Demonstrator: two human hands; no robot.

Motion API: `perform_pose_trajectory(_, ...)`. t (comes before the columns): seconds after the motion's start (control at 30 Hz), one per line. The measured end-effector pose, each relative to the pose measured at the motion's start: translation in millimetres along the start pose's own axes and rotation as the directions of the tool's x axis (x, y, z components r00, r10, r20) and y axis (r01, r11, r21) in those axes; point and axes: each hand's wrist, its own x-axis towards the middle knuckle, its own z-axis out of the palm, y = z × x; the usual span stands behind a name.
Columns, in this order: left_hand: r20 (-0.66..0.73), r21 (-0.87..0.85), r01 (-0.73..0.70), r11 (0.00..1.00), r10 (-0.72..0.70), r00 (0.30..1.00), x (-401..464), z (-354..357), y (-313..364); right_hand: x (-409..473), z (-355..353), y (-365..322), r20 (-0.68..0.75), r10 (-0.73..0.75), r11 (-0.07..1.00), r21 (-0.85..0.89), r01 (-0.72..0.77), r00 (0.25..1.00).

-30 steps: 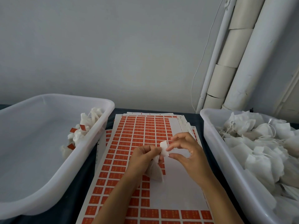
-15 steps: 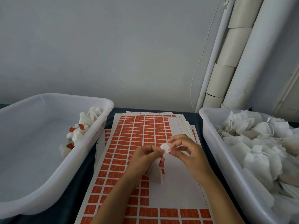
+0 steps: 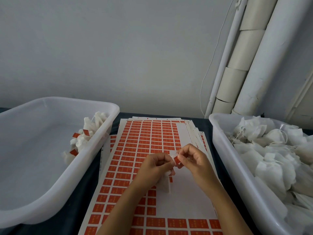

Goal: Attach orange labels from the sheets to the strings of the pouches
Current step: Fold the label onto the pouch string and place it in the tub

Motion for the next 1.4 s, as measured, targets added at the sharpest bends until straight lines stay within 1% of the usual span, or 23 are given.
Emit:
perform_pose_trajectory(0.23,0.078,-0.020,-0.012,1.000,0.013,0.997,1,-1,-4,-1,1,4,-0.004,-0.029,0.996,-0.090,0.029,1.000)
perform_pose_trajectory(0.47,0.091,-0.061,-0.028,0.998,0.034,0.995,4,-1,-8,-1,3,4,-0.034,-0.055,0.993,-0.105,0.051,0.998)
perform_pose_trajectory(0.7,0.098,-0.111,-0.043,0.993,0.054,0.994,3,-1,-6,-1,8,5,-0.104,-0.047,0.991,-0.132,0.033,0.993)
perform_pose_trajectory(0.83,0.090,-0.096,-0.055,0.994,0.063,0.994,2,0,-4,-1,12,7,-0.169,-0.057,0.985,-0.168,0.028,0.984)
perform_pose_trajectory(1.0,0.044,-0.092,-0.077,0.993,0.082,0.996,-1,3,-4,0,15,7,-0.226,-0.074,0.985,-0.167,0.037,0.971)
perform_pose_trajectory(1.17,0.014,-0.127,-0.097,0.987,0.100,0.995,-3,4,-1,-1,15,5,-0.247,-0.113,0.990,-0.107,0.089,0.962)
perform_pose_trajectory(1.27,0.007,-0.157,-0.086,0.984,0.088,0.996,-4,5,-2,-1,13,4,-0.256,-0.117,0.992,-0.084,0.099,0.959)
perform_pose_trajectory(1.4,-0.071,-0.156,-0.088,0.984,0.078,0.994,-2,10,-4,-3,15,3,-0.255,-0.134,0.990,-0.080,0.117,0.958)
